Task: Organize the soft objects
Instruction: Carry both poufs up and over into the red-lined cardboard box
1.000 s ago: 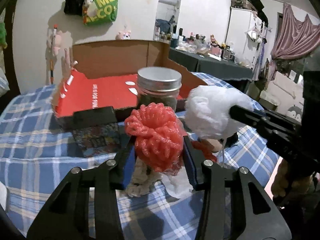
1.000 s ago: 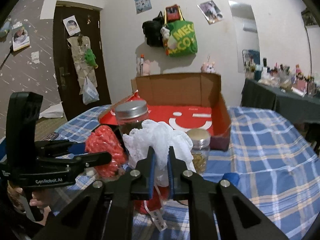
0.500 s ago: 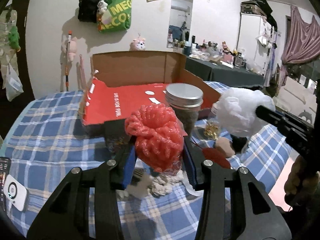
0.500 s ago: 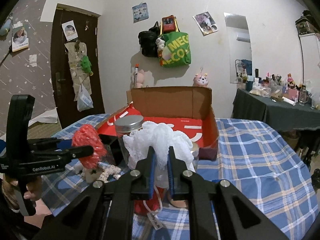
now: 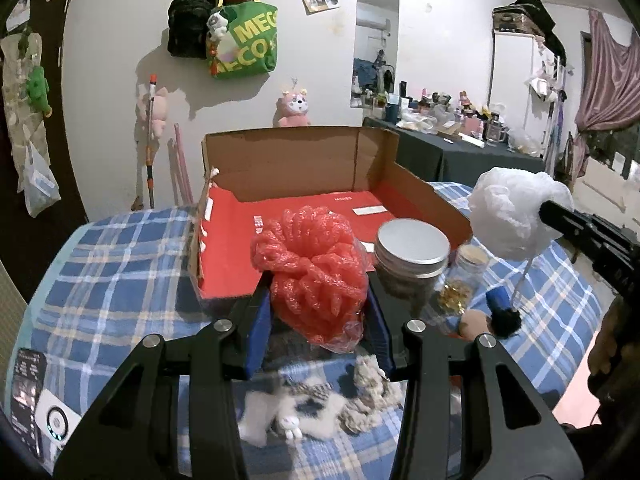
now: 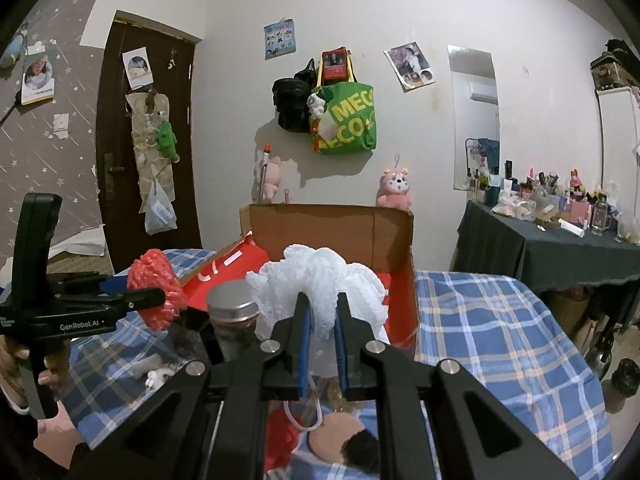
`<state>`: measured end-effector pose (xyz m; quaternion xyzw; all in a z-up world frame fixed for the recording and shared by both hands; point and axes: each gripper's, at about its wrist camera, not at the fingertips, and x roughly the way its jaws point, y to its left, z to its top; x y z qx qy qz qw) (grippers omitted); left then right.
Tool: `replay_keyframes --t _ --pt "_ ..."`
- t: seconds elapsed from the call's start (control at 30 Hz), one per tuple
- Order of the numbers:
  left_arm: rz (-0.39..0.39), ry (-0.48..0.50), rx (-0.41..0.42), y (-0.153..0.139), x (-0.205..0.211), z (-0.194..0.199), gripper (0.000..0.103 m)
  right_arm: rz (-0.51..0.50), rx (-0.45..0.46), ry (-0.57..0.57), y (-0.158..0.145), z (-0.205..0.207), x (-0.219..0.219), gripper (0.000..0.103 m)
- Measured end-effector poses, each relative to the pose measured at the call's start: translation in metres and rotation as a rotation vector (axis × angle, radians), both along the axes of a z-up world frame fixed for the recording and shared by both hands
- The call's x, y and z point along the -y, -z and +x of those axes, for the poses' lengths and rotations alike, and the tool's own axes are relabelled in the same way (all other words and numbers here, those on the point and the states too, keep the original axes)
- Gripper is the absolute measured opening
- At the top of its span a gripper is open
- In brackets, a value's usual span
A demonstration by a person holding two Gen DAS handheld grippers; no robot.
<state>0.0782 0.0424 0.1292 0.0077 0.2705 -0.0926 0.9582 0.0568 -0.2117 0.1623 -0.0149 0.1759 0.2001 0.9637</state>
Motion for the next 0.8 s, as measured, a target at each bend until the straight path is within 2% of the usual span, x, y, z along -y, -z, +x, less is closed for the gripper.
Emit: replay_keyframes --t 0.43,0.63,0.8 --pt "0.013 0.051 -0.034 -0.01 -0.001 0.045 0.041 -0.05 0.017 -0.013 -0.016 0.04 -0.005 0.012" --pt "0.024 0.088 -0.07 -0.019 0.0 0.073 0.041 -0.062 -0.018 -0.046 -0.022 0.066 -0.009 0.012" --pt "0.041 0.131 -0.135 -0.024 0.001 0.114 0.041 -0.097 -0.067 -0.09 -0.024 0.098 -0.017 0.012"
